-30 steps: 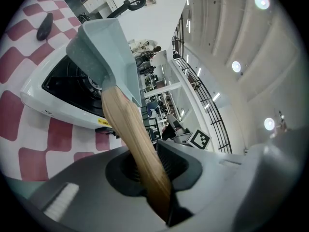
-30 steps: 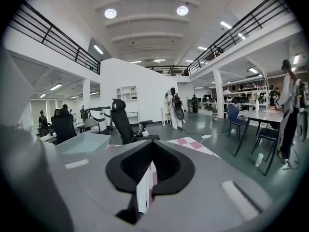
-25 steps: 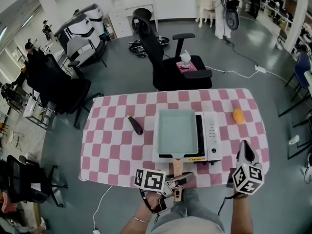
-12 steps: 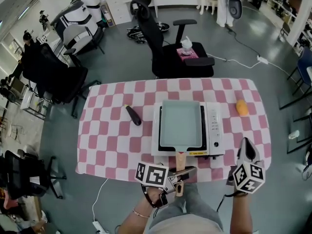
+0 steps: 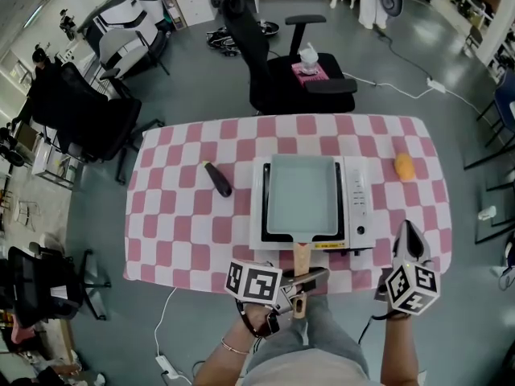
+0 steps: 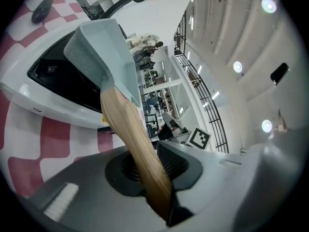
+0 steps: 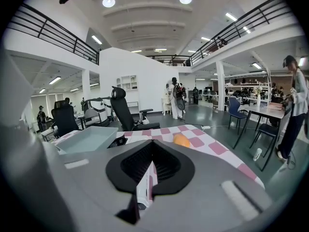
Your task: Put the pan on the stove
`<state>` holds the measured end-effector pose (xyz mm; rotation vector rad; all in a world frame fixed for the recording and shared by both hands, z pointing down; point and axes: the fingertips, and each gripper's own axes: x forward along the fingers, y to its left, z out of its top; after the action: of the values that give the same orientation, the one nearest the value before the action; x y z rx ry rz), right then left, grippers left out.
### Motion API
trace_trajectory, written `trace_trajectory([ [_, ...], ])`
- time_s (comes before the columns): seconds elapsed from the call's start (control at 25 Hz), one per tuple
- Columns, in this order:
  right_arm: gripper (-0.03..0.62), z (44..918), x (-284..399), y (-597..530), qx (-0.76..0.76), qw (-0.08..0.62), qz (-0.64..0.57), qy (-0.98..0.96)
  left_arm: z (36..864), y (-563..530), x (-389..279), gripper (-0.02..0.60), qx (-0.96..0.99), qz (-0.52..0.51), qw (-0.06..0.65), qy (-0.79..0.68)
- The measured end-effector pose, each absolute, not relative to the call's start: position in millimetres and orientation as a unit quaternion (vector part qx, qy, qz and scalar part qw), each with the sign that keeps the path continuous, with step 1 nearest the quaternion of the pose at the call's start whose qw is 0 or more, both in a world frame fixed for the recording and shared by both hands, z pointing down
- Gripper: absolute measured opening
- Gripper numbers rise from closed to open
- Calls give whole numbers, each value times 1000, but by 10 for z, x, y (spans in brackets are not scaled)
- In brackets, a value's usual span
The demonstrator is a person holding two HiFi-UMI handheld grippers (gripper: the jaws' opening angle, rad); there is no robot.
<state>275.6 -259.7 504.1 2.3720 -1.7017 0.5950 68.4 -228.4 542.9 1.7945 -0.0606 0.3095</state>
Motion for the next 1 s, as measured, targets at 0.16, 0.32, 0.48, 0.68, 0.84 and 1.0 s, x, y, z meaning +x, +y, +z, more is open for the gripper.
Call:
trace_trajectory([
  [0.16, 9, 5088, 2753, -2611, 793, 83, 204, -569, 5457, -2285, 699, 64, 780, 139, 610, -27],
  [0.32, 9, 5117, 2735, -2638, 790, 86, 208, -570, 5465, -2283, 704, 64, 777, 135, 614, -26],
  [0.48, 9, 5114, 2727, -2674, 787, 87, 207, -574, 5480, -2275, 695, 63, 777, 135, 615, -28],
  [0.68, 9, 5156, 2720, -2720, 784, 90, 209, -578, 5503, -2272, 701, 61, 776, 132, 616, -30],
  [0.84, 9, 5209, 2697, -2750, 780, 93, 213, -581, 5518, -2264, 695, 60, 776, 135, 615, -29],
  [1.0, 9, 5236, 2666, -2774, 776, 95, 216, -585, 5559, -2254, 682, 58, 779, 145, 610, -33],
])
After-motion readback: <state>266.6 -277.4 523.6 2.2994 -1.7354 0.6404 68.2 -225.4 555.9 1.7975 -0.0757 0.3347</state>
